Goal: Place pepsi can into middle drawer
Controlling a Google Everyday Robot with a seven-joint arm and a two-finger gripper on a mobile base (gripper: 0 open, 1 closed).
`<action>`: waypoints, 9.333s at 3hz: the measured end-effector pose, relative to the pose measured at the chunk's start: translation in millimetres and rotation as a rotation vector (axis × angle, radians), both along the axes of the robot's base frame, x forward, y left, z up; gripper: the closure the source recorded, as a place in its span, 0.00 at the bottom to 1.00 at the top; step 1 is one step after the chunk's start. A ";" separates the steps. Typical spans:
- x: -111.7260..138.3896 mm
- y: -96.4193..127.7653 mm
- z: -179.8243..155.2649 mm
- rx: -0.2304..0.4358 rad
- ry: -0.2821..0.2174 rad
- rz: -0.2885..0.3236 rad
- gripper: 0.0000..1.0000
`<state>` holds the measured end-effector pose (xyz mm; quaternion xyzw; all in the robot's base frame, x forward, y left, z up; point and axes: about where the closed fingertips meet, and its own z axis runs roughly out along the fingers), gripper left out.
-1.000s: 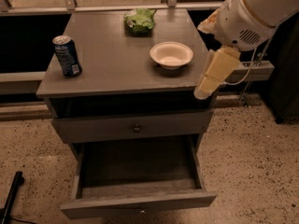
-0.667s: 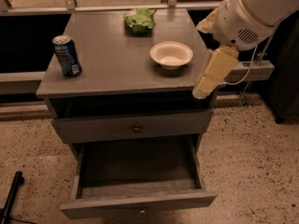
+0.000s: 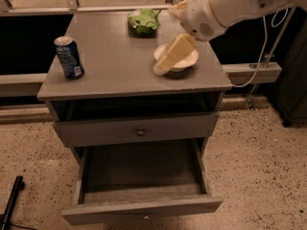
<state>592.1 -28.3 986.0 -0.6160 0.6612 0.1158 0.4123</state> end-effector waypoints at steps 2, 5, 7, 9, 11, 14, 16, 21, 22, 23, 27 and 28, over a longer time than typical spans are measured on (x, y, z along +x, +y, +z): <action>33.2 53.8 5.9 0.182 -0.066 0.005 0.00; 63.2 181.0 -68.7 0.291 0.115 0.195 0.00; 84.1 240.8 -75.2 0.410 0.108 0.218 0.00; 95.1 277.5 -76.2 0.480 0.150 0.178 0.00; 100.6 302.7 -80.3 0.530 0.192 0.146 0.42; 56.2 260.5 -39.2 0.693 0.164 0.339 1.00; -3.5 174.2 -44.7 0.488 0.091 0.458 1.00; -23.1 52.5 -204.2 0.438 0.082 0.325 1.00; -19.7 36.4 -253.5 0.417 0.113 0.296 1.00; -21.4 17.7 -263.9 0.349 0.117 0.298 1.00; -39.3 -34.7 -386.5 0.388 0.206 0.210 1.00; -47.1 -35.0 -434.5 0.442 0.246 0.209 1.00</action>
Offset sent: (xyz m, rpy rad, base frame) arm 0.0236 0.0451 -0.0006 0.1443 -0.0368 0.0184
